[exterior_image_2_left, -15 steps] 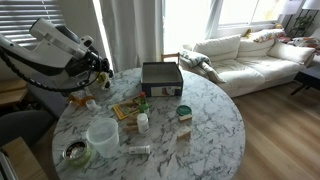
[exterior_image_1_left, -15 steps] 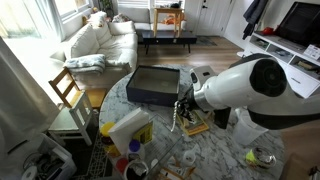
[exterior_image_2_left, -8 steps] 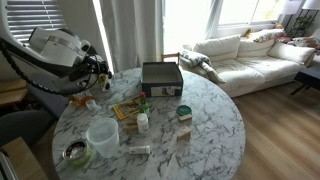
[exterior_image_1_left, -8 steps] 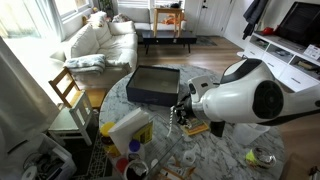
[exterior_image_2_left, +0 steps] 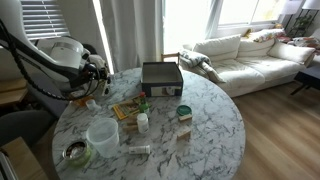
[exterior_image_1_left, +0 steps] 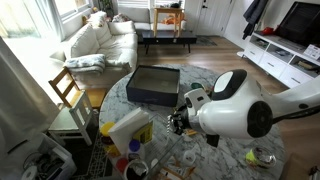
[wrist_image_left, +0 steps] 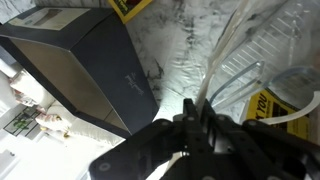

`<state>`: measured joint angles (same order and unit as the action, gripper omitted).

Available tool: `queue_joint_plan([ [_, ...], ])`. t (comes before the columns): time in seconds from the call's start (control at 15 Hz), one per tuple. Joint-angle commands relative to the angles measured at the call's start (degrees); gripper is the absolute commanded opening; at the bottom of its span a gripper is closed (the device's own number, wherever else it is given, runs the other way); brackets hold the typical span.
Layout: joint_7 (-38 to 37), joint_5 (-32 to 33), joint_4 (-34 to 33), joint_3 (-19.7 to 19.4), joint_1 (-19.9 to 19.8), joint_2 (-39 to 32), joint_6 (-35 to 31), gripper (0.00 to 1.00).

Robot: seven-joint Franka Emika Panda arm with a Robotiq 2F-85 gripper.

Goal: Put the white sunglasses in the clear container

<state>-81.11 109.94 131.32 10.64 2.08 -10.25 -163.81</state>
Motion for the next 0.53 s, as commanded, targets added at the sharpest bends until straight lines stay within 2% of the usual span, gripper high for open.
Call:
queue_joint_plan([
  [0.0,-3.6,3.7,-1.1,0.5,0.4,-2.4,2.0,0.02],
  [0.47,-6.0,5.4,-2.1,0.8,0.2,-3.9,2.2,0.04],
])
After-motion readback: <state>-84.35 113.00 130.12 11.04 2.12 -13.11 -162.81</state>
